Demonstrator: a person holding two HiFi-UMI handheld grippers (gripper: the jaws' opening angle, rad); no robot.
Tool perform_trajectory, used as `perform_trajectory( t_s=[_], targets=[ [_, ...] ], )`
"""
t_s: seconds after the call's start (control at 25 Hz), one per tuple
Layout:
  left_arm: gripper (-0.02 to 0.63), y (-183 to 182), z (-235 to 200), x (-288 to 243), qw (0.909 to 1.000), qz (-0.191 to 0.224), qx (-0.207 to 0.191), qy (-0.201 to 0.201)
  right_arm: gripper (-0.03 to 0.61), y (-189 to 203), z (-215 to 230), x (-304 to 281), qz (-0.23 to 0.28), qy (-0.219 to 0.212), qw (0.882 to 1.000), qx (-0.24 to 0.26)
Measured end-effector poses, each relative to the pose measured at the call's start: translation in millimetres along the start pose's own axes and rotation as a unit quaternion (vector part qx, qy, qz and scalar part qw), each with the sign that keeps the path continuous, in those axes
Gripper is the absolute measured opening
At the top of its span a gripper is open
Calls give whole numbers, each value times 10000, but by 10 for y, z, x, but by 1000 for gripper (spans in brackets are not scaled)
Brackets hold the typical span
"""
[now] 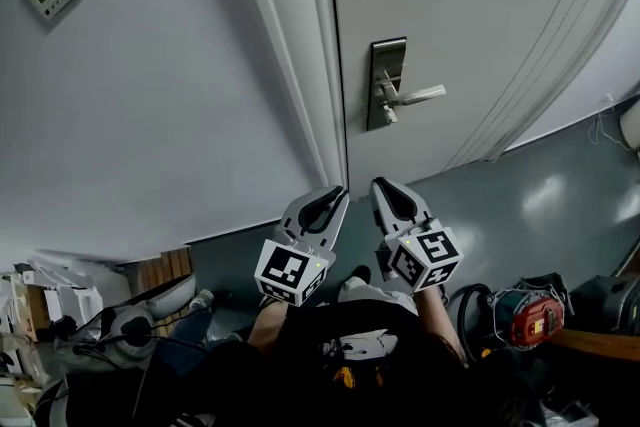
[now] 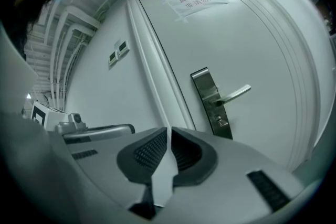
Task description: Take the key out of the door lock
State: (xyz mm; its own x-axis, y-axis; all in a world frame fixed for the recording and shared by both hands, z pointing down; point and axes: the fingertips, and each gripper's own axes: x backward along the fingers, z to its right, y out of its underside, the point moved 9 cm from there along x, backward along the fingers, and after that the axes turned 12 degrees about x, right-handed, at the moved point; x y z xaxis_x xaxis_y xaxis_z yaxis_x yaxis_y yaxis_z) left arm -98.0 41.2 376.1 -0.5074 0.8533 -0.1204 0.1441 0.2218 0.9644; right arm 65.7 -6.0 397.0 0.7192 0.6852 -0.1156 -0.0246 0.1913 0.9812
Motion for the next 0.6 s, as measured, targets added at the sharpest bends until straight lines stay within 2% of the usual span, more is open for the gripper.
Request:
perform_trajectory(
  t_s=[0.32,0.6],
  targets=[
    [37,-23,-44,-316,9996,-175,-150,149,11,9,288,-155,80,132,9997,-209],
    [37,38,-45,-448,9992,-316,-129,203,11,60,409,-205,38,173,9992,-369]
  ],
)
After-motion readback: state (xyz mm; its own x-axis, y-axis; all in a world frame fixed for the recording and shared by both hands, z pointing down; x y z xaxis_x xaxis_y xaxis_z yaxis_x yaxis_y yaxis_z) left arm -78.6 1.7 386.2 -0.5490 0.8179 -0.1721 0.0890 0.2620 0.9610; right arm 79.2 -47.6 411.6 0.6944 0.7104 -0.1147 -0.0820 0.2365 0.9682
